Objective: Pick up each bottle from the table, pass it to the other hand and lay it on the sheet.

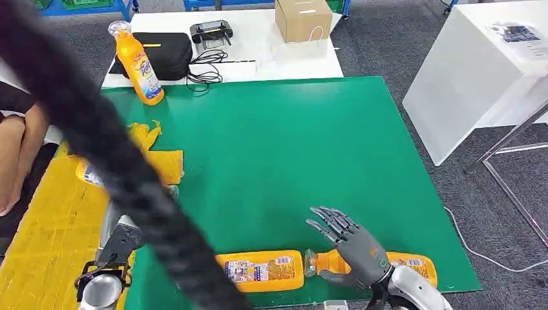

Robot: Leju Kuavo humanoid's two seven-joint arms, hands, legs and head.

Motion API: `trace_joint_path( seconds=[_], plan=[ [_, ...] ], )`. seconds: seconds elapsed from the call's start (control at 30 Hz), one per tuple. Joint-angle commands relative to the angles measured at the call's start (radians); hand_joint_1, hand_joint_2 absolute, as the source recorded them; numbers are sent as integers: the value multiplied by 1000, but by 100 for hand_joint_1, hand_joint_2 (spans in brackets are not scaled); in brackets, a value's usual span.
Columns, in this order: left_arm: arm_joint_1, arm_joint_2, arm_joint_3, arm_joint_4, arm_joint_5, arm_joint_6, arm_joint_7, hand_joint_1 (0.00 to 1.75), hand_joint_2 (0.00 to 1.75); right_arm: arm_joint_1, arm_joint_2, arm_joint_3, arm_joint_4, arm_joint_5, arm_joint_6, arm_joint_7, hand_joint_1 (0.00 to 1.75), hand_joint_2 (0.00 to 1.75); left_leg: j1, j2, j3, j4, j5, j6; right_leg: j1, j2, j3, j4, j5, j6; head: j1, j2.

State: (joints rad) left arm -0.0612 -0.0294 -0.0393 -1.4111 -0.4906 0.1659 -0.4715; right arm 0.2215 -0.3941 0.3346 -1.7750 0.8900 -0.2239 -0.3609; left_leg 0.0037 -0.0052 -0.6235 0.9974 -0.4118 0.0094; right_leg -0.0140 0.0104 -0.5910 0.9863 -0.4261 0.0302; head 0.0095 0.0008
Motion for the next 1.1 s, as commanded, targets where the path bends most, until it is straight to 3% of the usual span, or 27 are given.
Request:
trace_joint_path(
  seconds=[0.03, 0.57, 0.77, 1.1],
  plan=[
    [-20, -23, 20, 40, 2, -6, 1, 0, 175, -2, -7, -12, 17, -5, 10, -2, 0, 175, 0, 0, 2, -1, 0, 0, 0, -1, 2, -1, 0, 0, 0, 0],
    [-69, -25, -33, 102, 49, -22, -19, 0, 175, 88, -184, -17, -17, -260, 201, -119, 0, 175, 1, -3, 5, 0, -2, 0, 1, -5, 7, -2, -3, -1, 0, 0],
    [-74, -19, -64, 96, 57, -14, -16, 0, 175, 144, -238, 14, -33, -281, 172, -77, 0, 175, 0, -3, 3, 0, -1, 0, 1, -4, 5, -1, -2, -1, 0, 0],
    [-84, -14, -69, 79, 60, -11, -17, 0, 175, 152, -253, 34, -35, -285, 147, -44, 0, 175, 1, -2, 3, 0, -2, 0, 1, -3, 5, -1, -2, -1, 0, 0]
  ],
)
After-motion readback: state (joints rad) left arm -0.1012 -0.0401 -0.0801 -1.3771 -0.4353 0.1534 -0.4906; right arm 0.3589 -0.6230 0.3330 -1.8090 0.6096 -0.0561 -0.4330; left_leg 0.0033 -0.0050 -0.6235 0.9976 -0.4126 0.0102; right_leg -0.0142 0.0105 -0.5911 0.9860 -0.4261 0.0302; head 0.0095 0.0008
